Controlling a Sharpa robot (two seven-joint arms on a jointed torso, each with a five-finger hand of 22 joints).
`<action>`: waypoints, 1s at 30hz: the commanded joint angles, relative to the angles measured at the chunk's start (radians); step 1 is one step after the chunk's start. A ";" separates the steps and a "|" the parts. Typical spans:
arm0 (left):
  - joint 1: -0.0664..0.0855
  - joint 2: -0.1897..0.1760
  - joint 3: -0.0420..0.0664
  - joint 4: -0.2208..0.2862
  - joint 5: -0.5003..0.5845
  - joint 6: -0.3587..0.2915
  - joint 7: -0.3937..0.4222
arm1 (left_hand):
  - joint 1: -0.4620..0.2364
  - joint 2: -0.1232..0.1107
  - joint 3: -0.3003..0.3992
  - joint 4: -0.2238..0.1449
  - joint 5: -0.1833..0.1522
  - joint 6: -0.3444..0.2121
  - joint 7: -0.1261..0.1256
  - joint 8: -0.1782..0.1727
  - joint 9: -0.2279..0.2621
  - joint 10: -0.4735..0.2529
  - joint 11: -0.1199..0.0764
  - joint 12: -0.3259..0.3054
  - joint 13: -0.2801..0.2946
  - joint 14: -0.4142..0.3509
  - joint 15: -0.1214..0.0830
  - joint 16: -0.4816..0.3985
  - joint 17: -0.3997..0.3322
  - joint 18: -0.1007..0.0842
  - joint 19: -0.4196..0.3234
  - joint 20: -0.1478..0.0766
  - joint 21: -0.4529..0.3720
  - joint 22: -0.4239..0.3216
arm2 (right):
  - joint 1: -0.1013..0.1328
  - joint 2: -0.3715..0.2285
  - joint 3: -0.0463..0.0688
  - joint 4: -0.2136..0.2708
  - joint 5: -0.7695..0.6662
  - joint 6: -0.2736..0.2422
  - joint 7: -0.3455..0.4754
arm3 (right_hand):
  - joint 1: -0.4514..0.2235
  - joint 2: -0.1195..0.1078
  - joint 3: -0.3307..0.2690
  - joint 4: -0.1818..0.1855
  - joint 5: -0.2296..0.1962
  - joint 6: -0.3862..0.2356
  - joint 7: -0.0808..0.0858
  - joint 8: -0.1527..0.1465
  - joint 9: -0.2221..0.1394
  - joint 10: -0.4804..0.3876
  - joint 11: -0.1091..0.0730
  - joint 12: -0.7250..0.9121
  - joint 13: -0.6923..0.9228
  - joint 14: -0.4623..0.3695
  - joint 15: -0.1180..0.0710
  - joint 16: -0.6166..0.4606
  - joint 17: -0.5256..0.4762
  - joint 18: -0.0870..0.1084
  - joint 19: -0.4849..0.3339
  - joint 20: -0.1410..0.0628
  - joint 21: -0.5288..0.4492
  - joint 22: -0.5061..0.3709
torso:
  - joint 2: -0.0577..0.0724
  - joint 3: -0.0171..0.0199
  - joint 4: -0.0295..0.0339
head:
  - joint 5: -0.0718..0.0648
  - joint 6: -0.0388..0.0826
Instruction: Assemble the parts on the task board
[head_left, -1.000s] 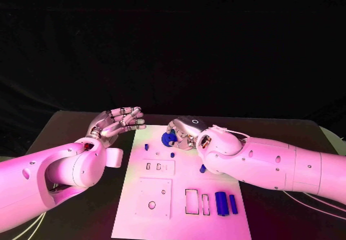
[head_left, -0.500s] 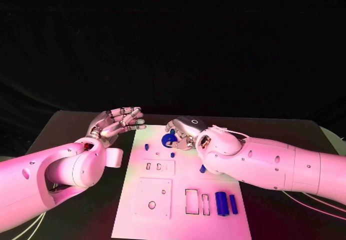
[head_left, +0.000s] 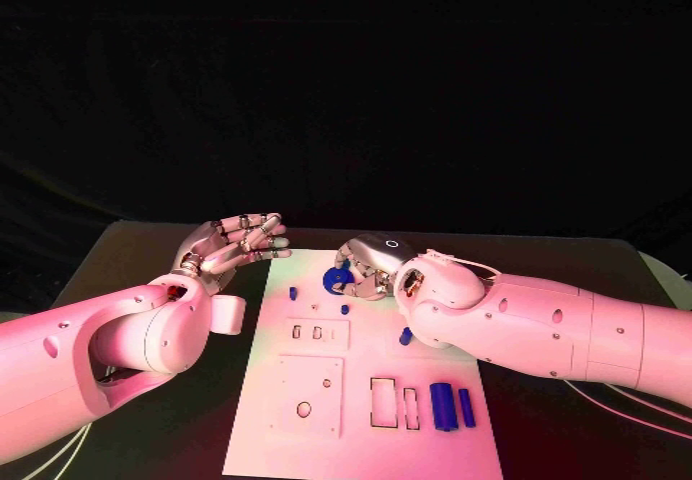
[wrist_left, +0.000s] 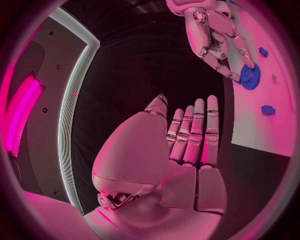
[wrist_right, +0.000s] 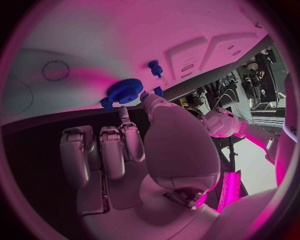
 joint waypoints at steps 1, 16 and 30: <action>0.002 0.001 0.001 0.002 0.001 0.017 0.005 | 0.010 0.003 0.005 -0.001 -0.004 0.005 0.036 0.001 -0.001 0.004 0.001 -0.004 -0.001 -0.006 -0.002 -0.005 0.001 0.005 0.003 -0.001 0.004 -0.002 | -0.001 -0.002 0.000 -0.004 0.011 0.052 -0.008 | -0.017 0.005 -0.006 0.000 0.005 0.005 -0.001 0.005 0.001 0.008 -0.002 0.003 0.105 0.103 -0.002 0.003 0.242 -0.012 0.076 0.000 -0.001 0.231 | 0.000 0.0000 0.0011 | 0.000 0.000; 0.002 -0.002 0.001 0.003 0.001 0.016 0.004 | 0.010 0.002 0.005 0.000 -0.004 0.005 0.036 0.001 -0.001 0.003 0.001 -0.005 -0.001 -0.007 -0.002 -0.005 0.002 0.005 0.003 -0.001 0.004 -0.002 | -0.001 -0.015 -0.002 -0.003 0.014 0.097 -0.041 | -0.071 0.021 -0.014 0.000 0.004 0.004 -0.001 -0.002 0.001 0.007 -0.003 0.003 0.105 0.104 -0.003 0.004 0.246 -0.012 0.076 -0.002 -0.001 0.232 | -0.001 -0.0003 0.0004 | 0.001 -0.001; 0.002 -0.004 0.001 0.000 0.001 0.017 0.003 | 0.010 0.002 0.005 0.000 -0.004 0.005 0.036 0.001 -0.001 0.003 0.001 -0.005 -0.001 -0.007 -0.002 -0.005 0.002 0.005 0.003 -0.001 0.004 -0.002 | -0.004 -0.090 -0.002 0.064 0.006 -0.043 -0.023 | -0.063 0.019 -0.007 -0.005 0.022 0.006 -0.003 -0.003 0.001 0.012 -0.004 0.009 0.110 0.104 -0.004 0.005 0.248 -0.014 0.083 -0.003 0.006 0.239 | -0.001 0.0016 -0.0009 | 0.003 0.004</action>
